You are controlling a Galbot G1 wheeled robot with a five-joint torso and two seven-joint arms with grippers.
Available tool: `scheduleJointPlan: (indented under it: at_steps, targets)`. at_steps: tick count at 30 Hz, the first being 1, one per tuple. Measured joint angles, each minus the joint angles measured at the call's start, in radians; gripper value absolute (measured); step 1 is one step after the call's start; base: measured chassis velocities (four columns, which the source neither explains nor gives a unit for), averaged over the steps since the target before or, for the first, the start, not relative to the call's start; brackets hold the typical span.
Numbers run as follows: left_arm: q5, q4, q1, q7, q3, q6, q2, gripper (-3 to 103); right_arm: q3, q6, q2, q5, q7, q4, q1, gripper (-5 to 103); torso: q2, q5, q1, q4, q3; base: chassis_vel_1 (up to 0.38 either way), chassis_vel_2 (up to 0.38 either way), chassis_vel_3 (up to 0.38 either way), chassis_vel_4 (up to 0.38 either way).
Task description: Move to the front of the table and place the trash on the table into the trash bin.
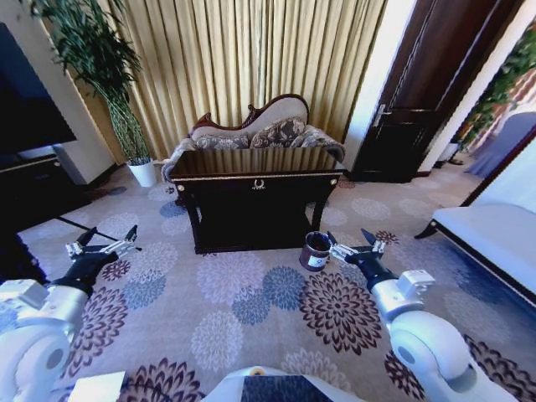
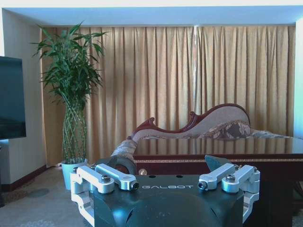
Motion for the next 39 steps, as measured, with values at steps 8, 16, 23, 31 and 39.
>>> scheduleJointPlan:
  at_steps: [8,16,23,31,39]
  targets:
    - [0.000,0.010,0.001,-0.001,0.017,-0.037,-0.002,100,-0.002,0.015,-0.001,0.000,0.000,-0.006,0.000,100,0.000,0.0000,0.000,-0.0002,0.000,0.167,-0.152,-0.155,0.148]
    - [-0.001,0.019,0.005,-0.003,0.035,-0.071,-0.009,100,-0.004,0.038,0.002,-0.004,0.000,-0.024,0.000,100,0.000,0.0001,0.000,-0.0001,0.000,0.058,-0.046,-0.064,0.041]
    - [-0.003,0.019,0.001,-0.007,0.051,-0.078,-0.017,100,-0.002,0.031,0.018,-0.001,-0.001,-0.020,0.001,100,0.000,-0.0002,0.000,0.0000,0.000,-0.003,0.001,0.008,-0.003]
    - [-0.009,0.016,-0.008,-0.008,0.060,-0.079,-0.008,100,0.020,0.021,0.023,0.019,0.000,-0.009,0.011,100,0.000,-0.0001,0.000,0.0000,0.000,0.000,0.000,0.000,0.000]
    - [-0.017,0.001,-0.012,-0.014,0.064,-0.085,-0.006,100,0.033,0.039,0.040,0.027,0.002,0.011,0.012,100,0.000,-0.0001,0.000,0.0000,0.000,0.000,0.000,0.000,0.000]
